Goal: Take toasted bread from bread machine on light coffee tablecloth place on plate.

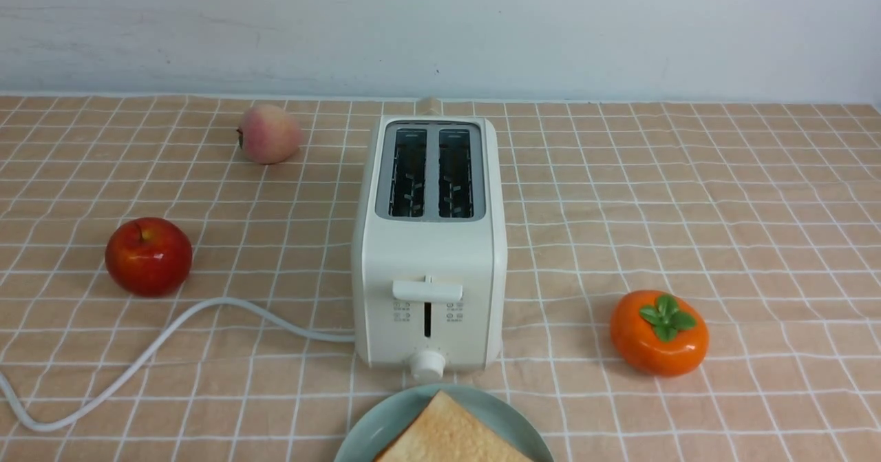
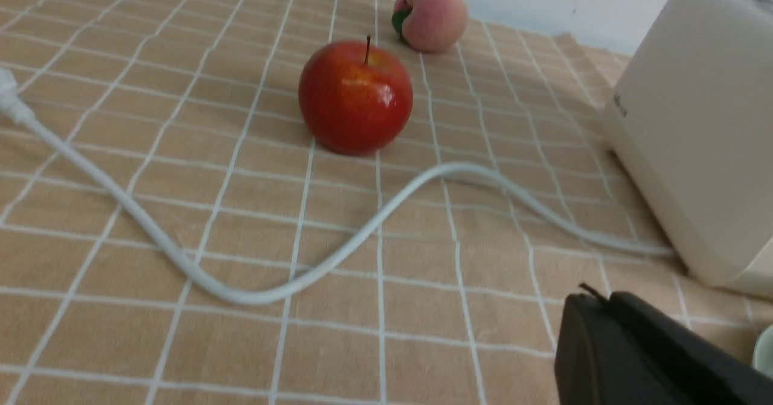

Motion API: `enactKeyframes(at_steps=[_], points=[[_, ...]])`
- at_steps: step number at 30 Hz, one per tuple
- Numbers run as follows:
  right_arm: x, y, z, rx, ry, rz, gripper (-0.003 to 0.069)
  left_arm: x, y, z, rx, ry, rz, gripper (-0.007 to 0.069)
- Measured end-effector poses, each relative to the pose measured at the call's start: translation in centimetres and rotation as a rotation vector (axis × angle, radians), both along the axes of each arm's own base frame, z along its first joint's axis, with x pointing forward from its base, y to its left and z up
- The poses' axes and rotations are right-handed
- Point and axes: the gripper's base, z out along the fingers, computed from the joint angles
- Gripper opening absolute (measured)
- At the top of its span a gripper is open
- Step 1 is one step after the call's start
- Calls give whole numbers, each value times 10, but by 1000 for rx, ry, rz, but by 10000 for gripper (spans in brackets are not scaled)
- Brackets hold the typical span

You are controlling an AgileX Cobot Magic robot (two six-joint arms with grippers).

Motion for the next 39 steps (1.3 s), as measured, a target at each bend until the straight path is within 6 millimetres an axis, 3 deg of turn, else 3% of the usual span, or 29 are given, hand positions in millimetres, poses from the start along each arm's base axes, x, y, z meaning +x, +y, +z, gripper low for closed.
enactKeyframes(at_steps=[5,31,39], points=[[0,0,0,0,1,0,46,-2,-1,-7,6,77,-9,13],[0,0,0,0,1,0,51,-2,-1,-7,7,79,-9,41],[-3,7,-3,46,48,89,58,-2,-1,-7,7,79,-9,53]])
